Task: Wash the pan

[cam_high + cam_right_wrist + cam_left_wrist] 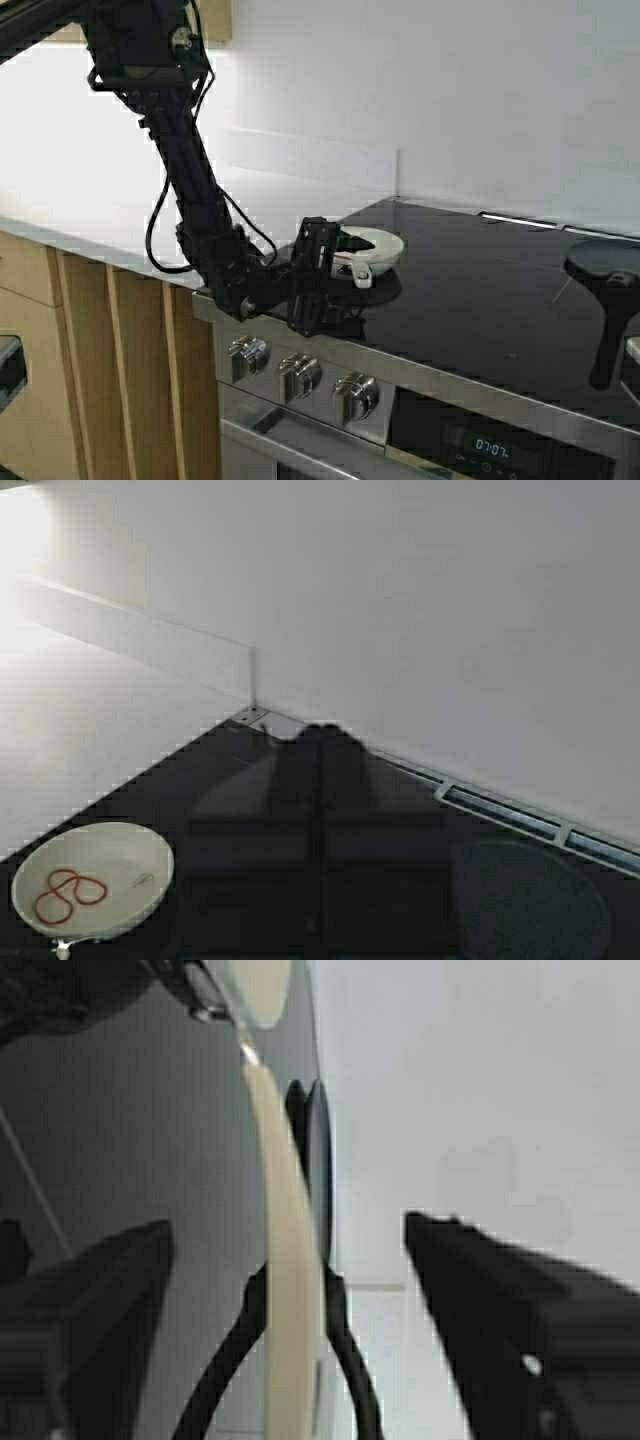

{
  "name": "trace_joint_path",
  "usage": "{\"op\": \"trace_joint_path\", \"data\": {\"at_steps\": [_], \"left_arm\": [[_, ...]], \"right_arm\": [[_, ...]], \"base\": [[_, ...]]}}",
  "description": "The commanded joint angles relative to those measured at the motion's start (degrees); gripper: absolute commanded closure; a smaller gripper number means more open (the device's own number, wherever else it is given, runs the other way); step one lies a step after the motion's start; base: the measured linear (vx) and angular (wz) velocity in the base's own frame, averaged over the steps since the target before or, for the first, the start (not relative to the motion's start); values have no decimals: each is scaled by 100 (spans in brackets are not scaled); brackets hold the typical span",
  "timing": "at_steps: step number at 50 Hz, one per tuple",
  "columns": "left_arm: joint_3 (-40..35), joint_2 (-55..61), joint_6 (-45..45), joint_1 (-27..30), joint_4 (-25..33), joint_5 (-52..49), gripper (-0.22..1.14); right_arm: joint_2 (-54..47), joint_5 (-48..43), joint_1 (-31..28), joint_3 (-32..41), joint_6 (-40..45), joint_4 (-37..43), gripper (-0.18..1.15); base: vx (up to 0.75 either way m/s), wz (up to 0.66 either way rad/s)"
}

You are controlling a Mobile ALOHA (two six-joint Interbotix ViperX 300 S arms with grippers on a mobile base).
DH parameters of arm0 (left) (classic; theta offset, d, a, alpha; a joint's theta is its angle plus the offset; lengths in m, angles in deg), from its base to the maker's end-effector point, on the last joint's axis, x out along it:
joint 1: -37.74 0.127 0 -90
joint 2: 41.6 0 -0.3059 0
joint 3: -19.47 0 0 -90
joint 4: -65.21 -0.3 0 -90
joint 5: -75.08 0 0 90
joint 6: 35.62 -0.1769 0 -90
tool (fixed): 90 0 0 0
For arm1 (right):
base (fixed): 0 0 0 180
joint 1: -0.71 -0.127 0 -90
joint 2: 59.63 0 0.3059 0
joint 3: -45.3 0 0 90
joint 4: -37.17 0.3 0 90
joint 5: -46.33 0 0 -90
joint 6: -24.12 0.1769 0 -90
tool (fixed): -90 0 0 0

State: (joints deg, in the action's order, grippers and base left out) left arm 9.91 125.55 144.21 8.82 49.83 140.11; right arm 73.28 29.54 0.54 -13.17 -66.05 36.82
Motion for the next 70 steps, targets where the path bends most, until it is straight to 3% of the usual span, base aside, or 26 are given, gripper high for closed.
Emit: {"op": "trace_joint_path", "data": {"at_steps": [1, 15, 34, 60, 65, 70], "left_arm": [[193, -492, -272, -79, 26, 35, -9], [800, -923, -563, -88, 308, 70, -9], [-167, -439, -334, -79, 316, -281, -9], [-624, -123, -272, -88, 448, -668, -6], [-606, -141, -211, -88, 536, -712, 11], [-580, -132, 44, -88, 606, -721, 59]], "right_arm": [[-44, -26, 0, 97, 0, 0, 90], [-35, -26, -9, 114, 35, 0, 90], [-35, -26, 0, 105, 35, -9, 90], [-44, -26, -9, 105, 35, -9, 90], [-35, -26, 0, 105, 35, 0, 90], [-35, -26, 0, 114, 35, -9, 90]], "base": [[0, 0], [1, -2], [1, -4], [1, -4], [0, -1], [0, -1]]}}
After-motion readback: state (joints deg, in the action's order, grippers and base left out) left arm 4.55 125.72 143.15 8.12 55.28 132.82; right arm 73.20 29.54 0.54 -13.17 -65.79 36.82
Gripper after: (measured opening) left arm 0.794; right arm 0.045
